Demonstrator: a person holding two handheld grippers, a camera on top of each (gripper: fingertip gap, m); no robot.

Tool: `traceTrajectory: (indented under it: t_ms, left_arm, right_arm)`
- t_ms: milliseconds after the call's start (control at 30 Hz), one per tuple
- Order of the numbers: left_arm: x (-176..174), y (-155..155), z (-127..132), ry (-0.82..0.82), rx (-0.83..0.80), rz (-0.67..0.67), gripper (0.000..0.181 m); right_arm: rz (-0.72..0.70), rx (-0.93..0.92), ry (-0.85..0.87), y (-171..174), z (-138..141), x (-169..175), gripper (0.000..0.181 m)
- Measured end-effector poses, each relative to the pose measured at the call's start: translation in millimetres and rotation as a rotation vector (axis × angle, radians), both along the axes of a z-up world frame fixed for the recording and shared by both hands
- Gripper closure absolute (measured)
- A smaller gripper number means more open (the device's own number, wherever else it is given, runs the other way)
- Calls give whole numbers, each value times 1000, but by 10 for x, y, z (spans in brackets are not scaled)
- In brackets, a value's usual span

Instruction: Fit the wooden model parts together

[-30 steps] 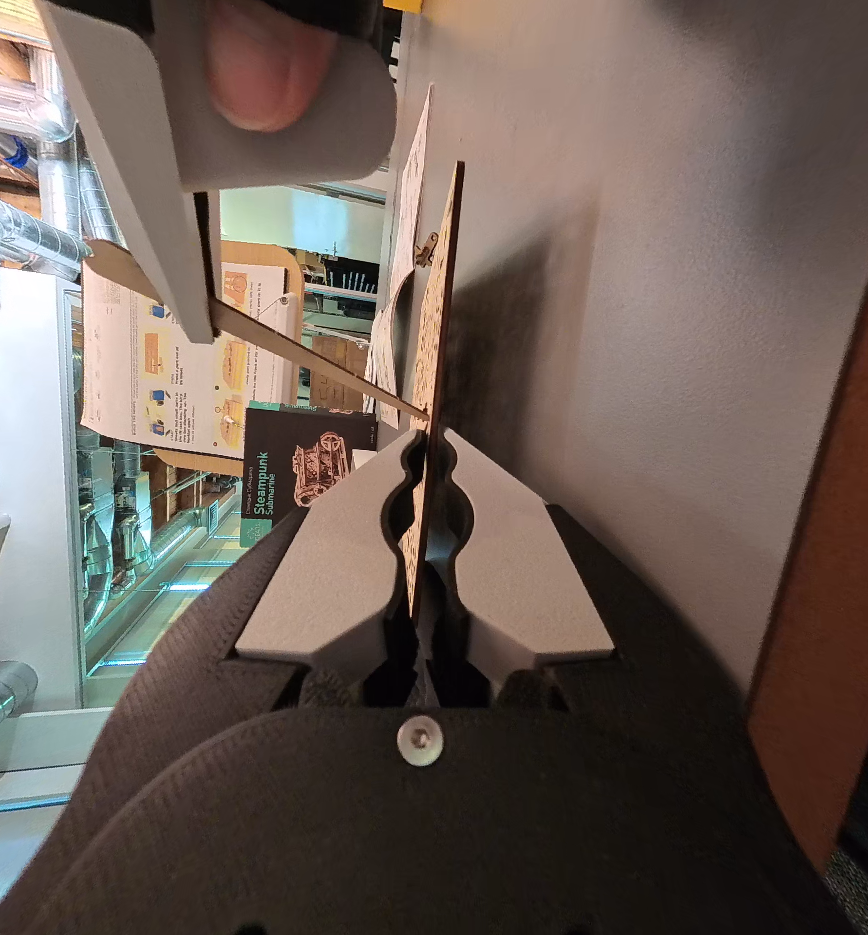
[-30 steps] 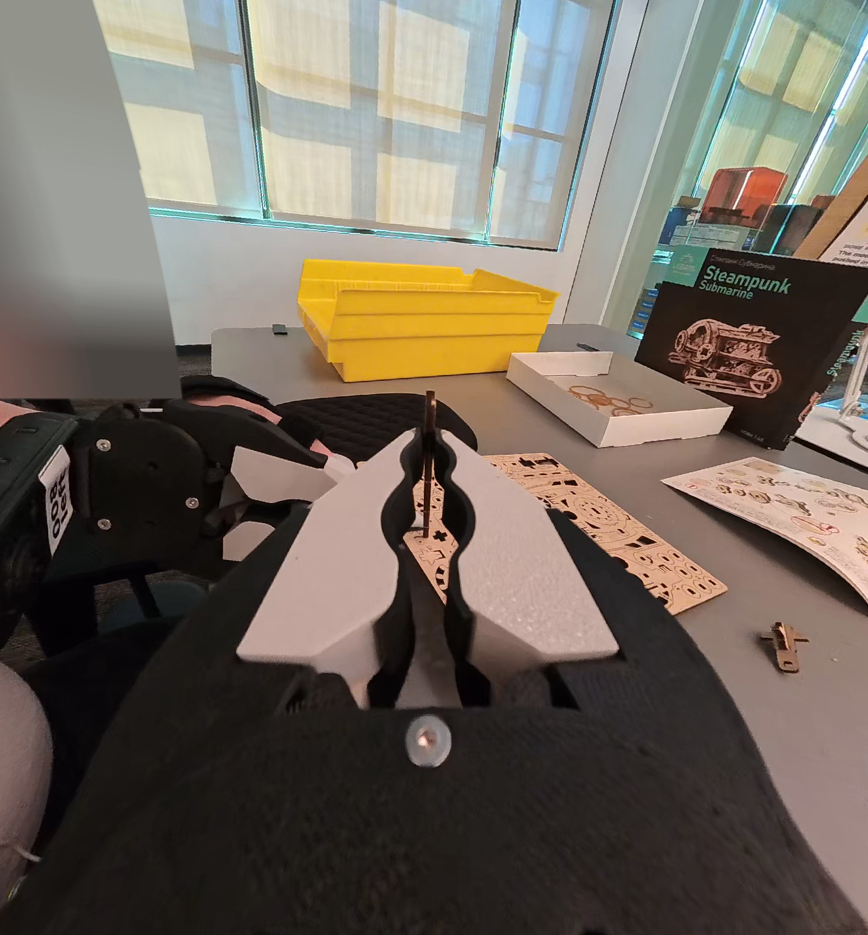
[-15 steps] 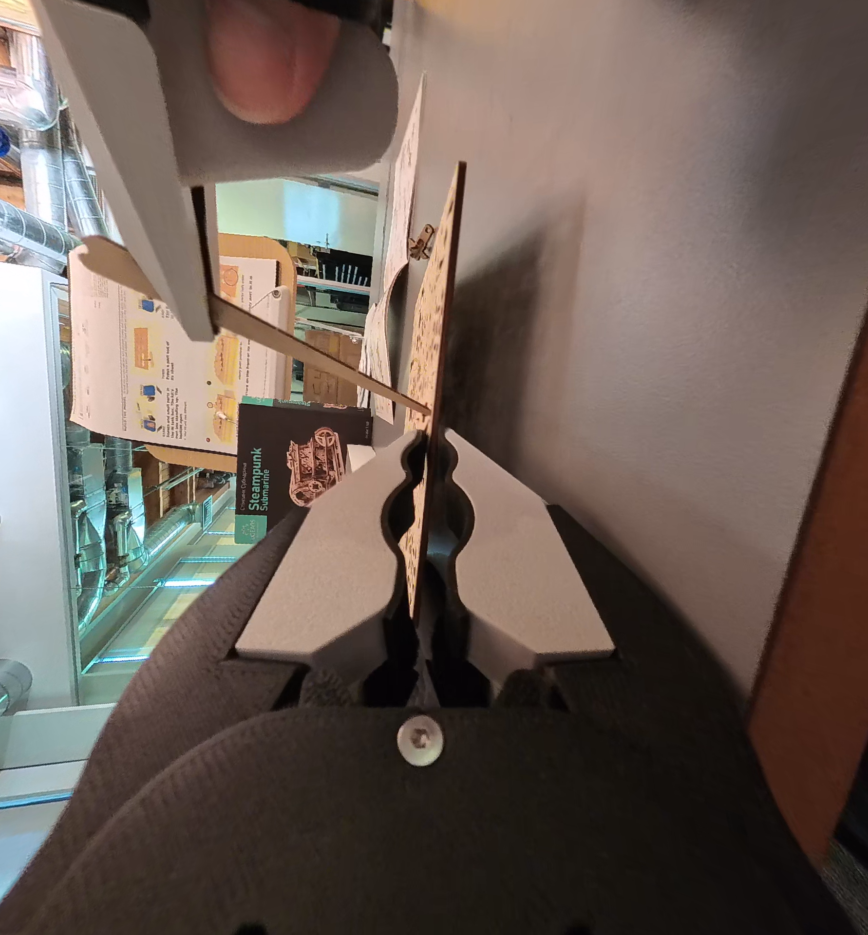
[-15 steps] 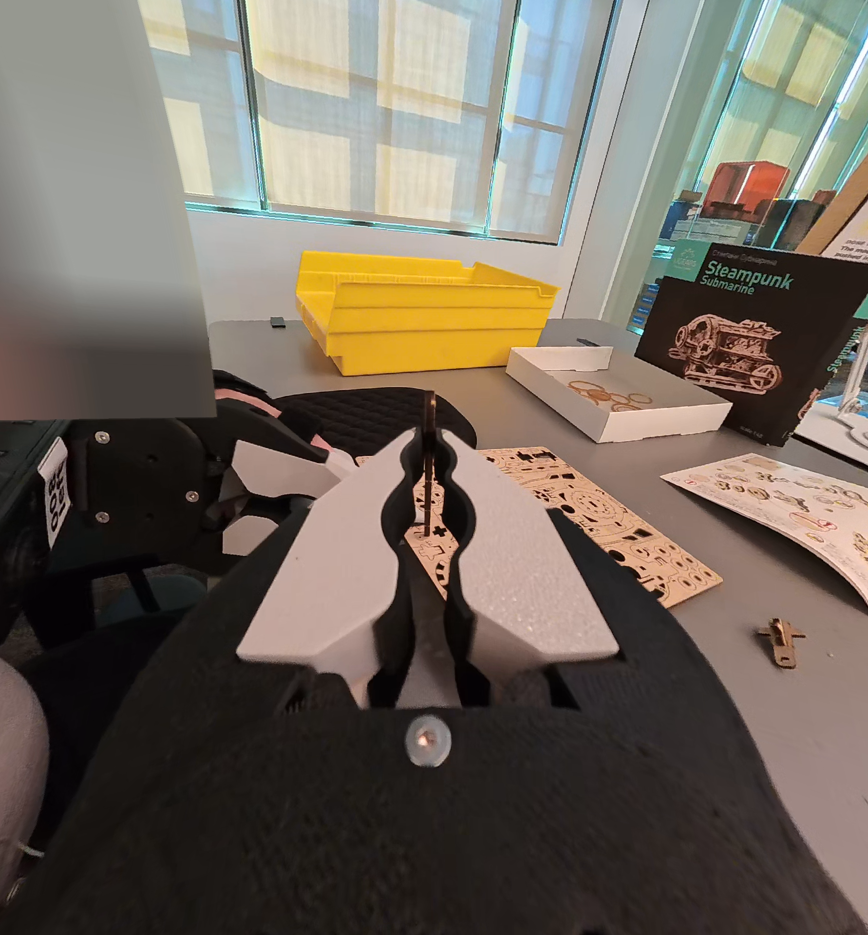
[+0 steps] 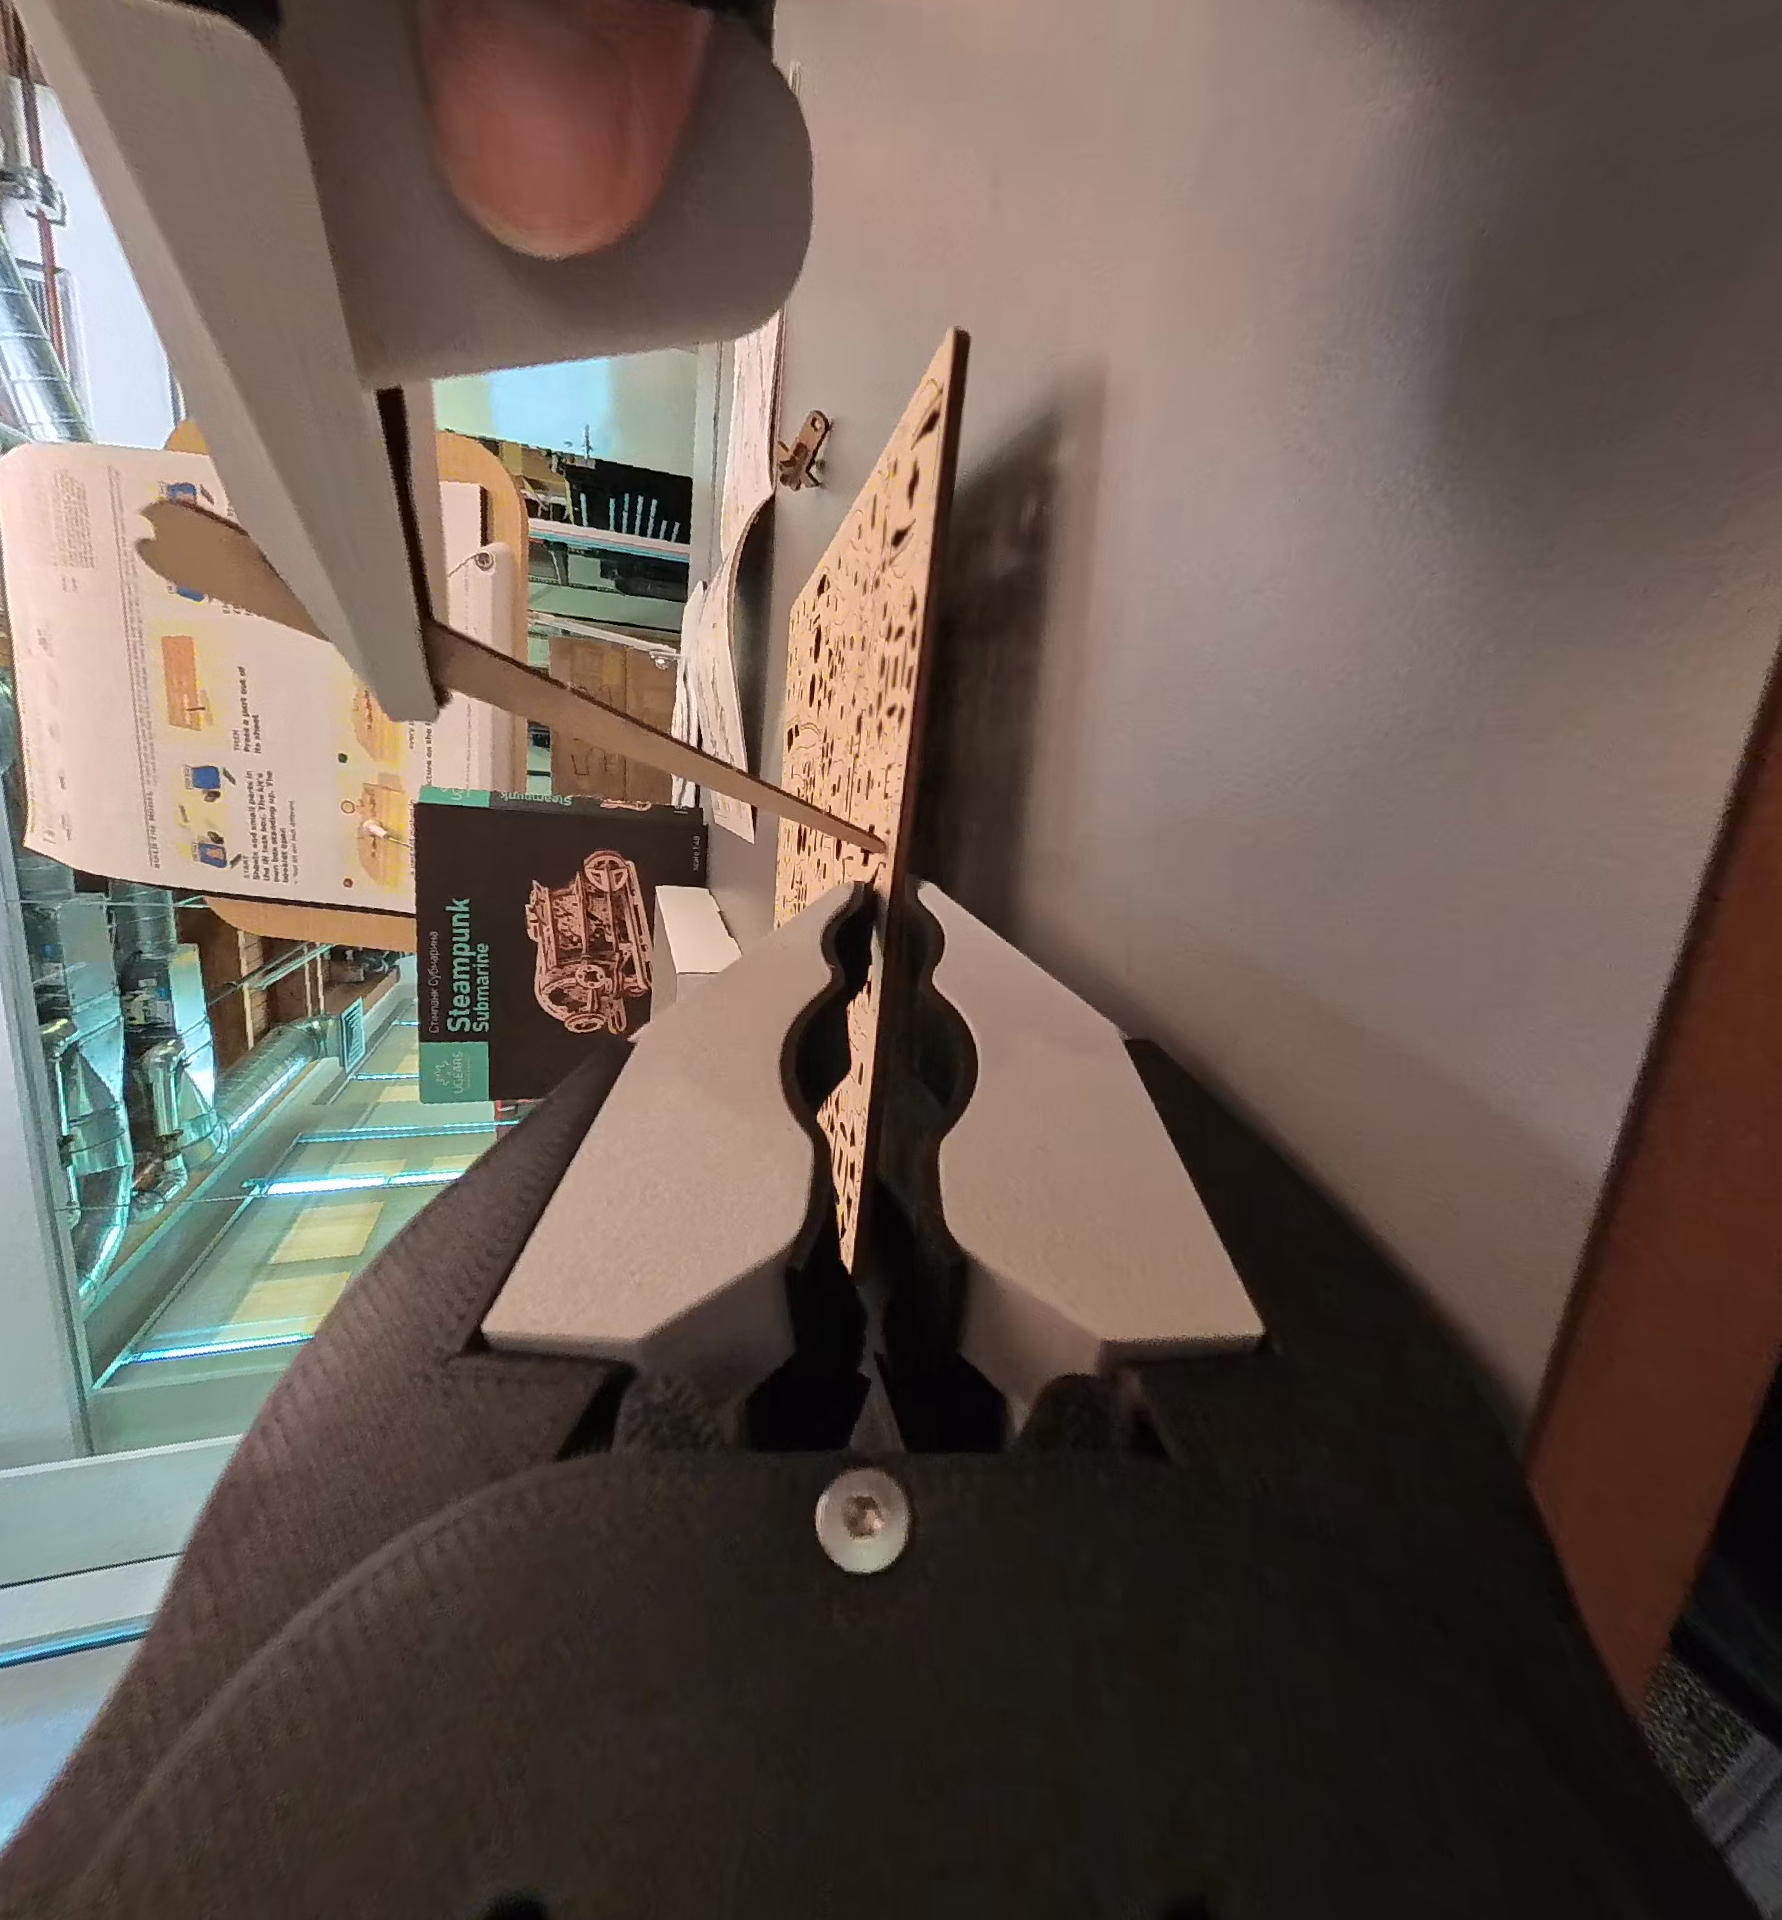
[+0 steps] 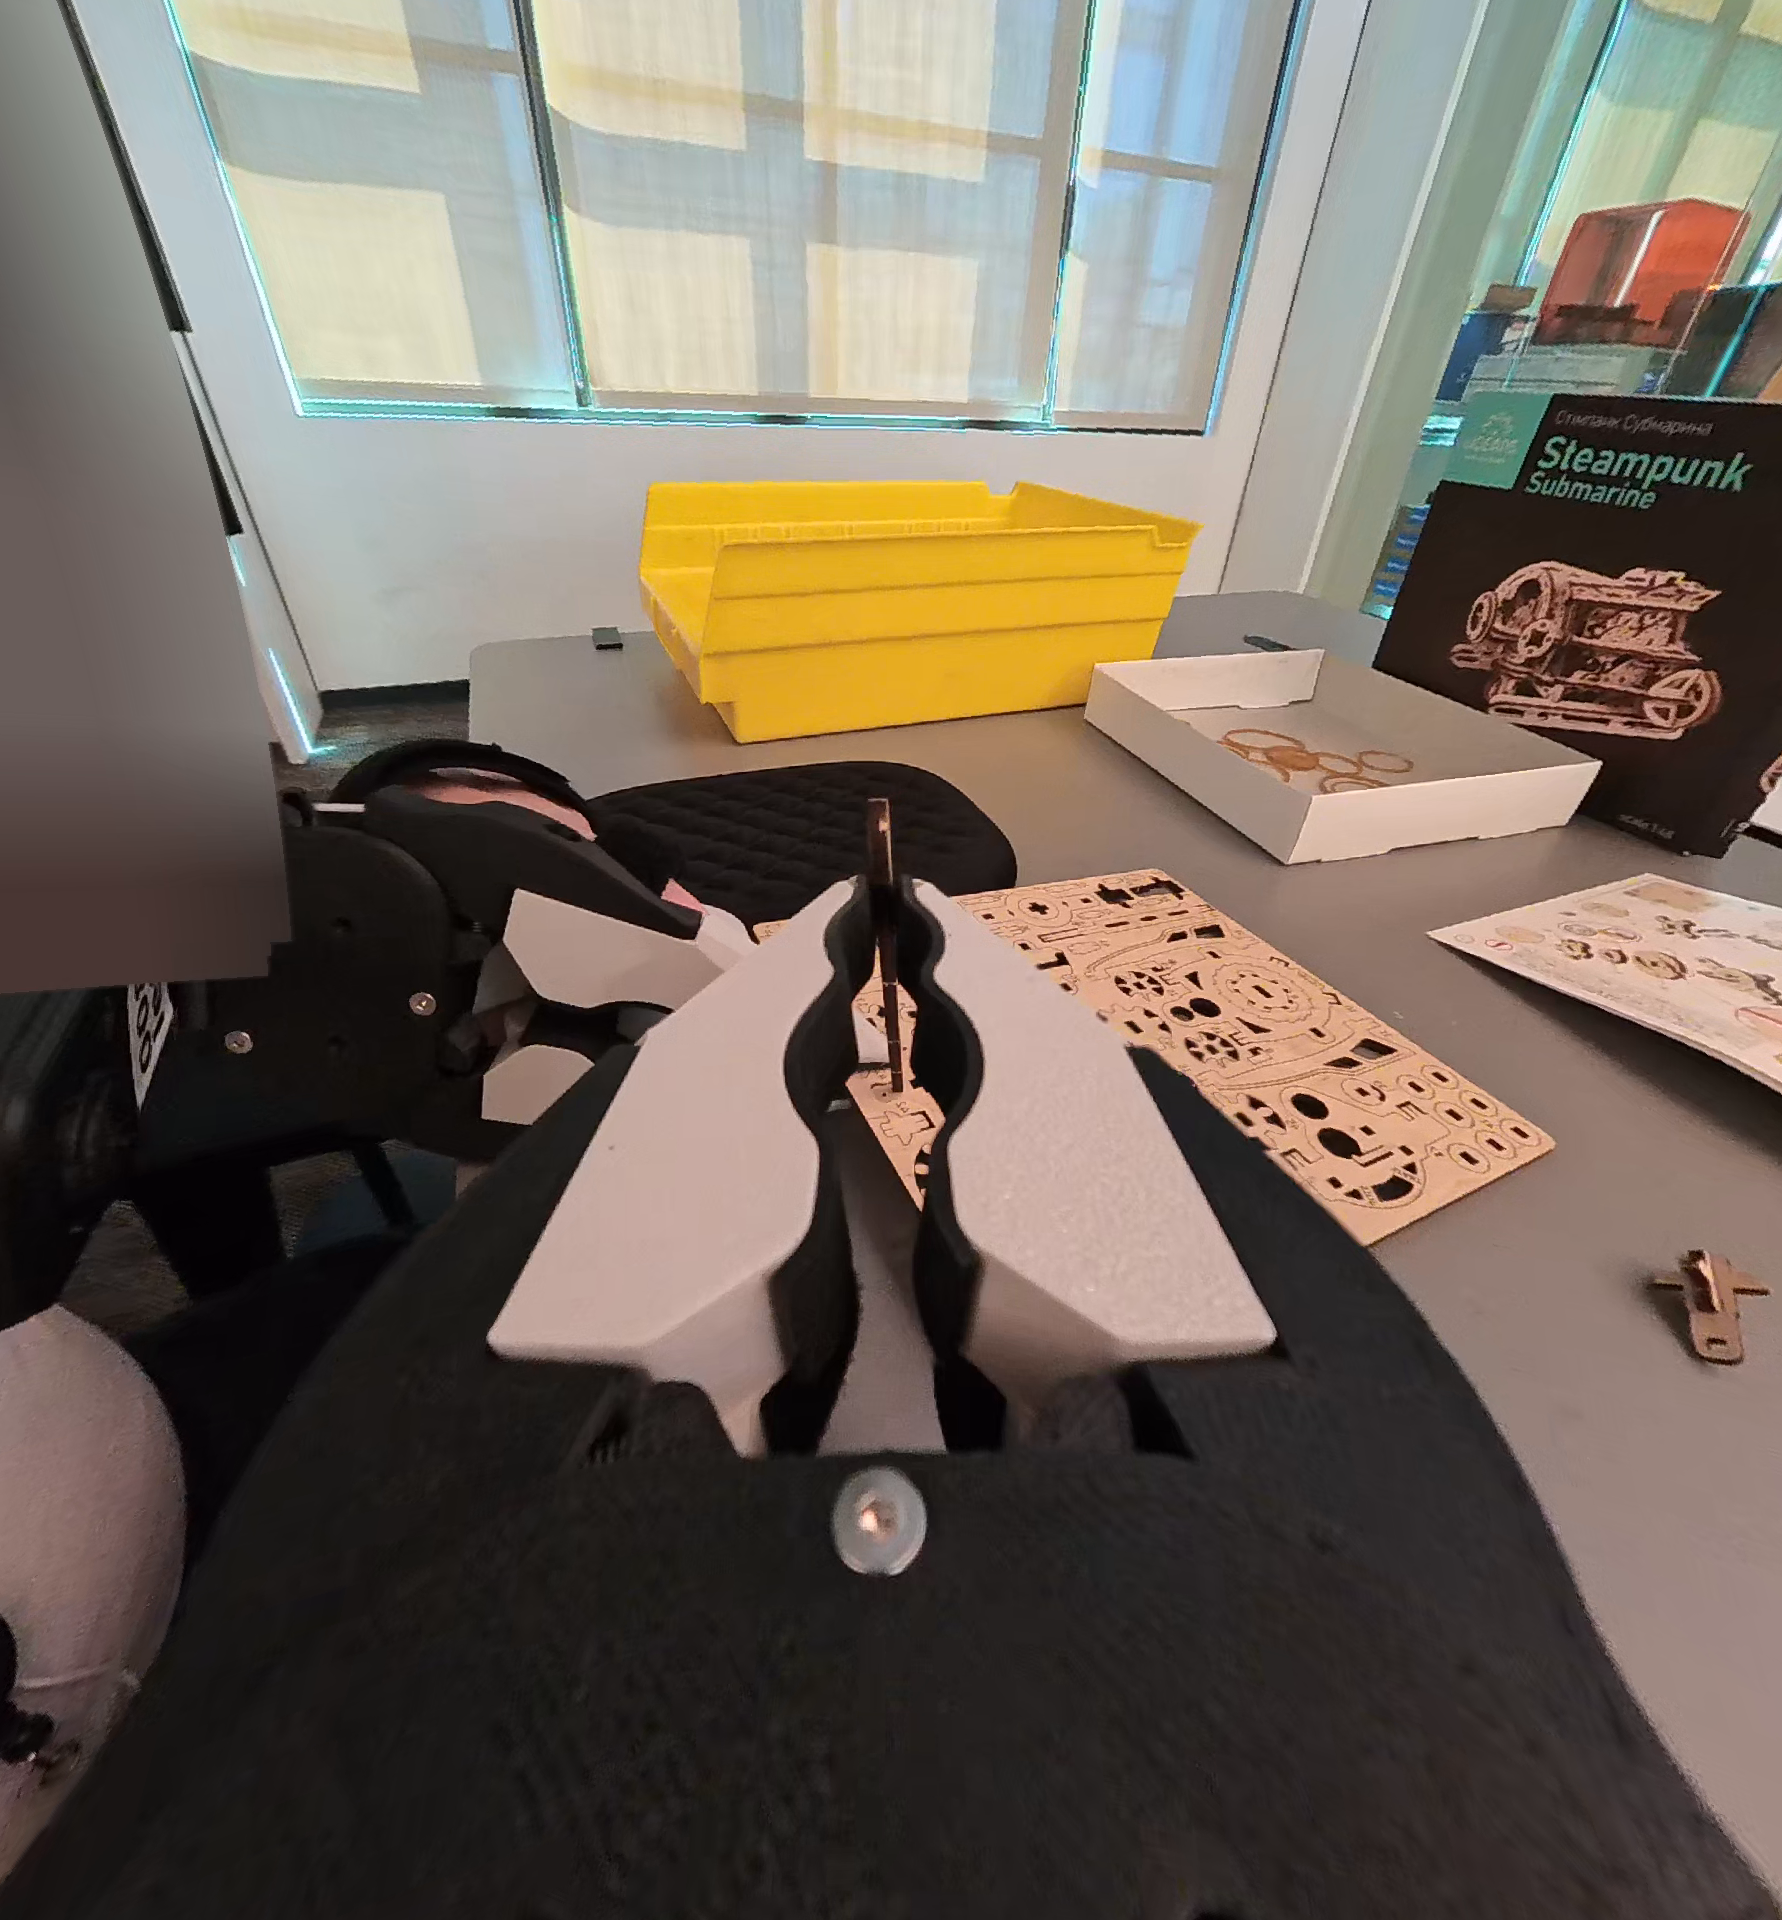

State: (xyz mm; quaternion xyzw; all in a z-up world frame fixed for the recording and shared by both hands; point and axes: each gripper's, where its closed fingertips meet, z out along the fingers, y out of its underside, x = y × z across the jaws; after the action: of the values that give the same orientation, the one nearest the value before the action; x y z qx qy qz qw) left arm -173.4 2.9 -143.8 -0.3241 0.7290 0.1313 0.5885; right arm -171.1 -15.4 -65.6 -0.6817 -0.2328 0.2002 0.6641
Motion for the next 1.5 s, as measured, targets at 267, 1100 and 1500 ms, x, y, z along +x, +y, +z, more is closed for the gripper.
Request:
traceTrajectory:
  t_ms: [267, 1100, 1500]
  left_arm:
    - [-9, 7, -40, 27, -27, 11, 178]
    - [-22, 35, -70, 44, -73, 35, 178]
    - [-13, 41, -60, 38, -47, 25, 178]
  right_arm:
    - [6, -18, -20, 17, -41, -26, 178]
    - [41, -52, -24, 26, -87, -73, 178]
    - [44, -24, -45, 4, -75, -101, 177]
